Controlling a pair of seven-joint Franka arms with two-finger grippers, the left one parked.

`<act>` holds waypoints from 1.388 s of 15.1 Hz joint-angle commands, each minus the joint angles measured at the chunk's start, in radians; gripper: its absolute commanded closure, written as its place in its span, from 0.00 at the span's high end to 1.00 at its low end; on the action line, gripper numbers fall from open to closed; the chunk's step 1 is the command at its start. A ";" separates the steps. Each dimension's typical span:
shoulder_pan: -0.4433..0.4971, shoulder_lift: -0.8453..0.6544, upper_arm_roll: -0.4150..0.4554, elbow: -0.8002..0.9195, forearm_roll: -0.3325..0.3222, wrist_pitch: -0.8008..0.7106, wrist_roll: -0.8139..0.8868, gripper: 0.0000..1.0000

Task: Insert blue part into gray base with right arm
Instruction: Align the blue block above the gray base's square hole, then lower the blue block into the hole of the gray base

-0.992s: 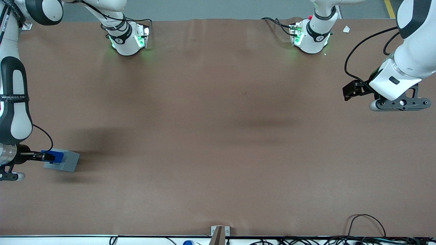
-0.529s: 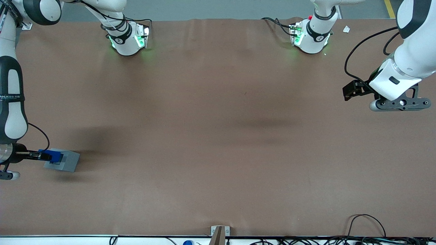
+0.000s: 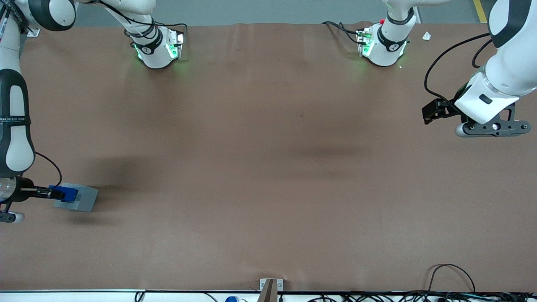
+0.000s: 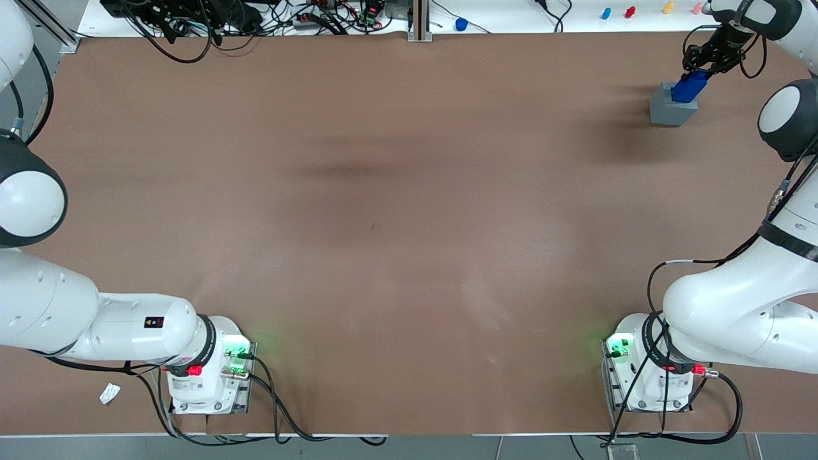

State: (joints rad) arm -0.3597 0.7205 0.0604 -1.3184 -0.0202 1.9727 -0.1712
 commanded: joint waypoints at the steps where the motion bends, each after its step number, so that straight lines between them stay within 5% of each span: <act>1: -0.001 -0.006 0.009 -0.013 0.009 0.014 0.028 0.00; 19: -0.001 -0.006 0.009 -0.077 0.006 0.100 0.022 0.00; 21: 0.004 -0.006 0.009 -0.076 0.006 0.098 0.032 0.09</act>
State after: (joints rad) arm -0.3566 0.7203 0.0635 -1.3665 -0.0202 2.0529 -0.1560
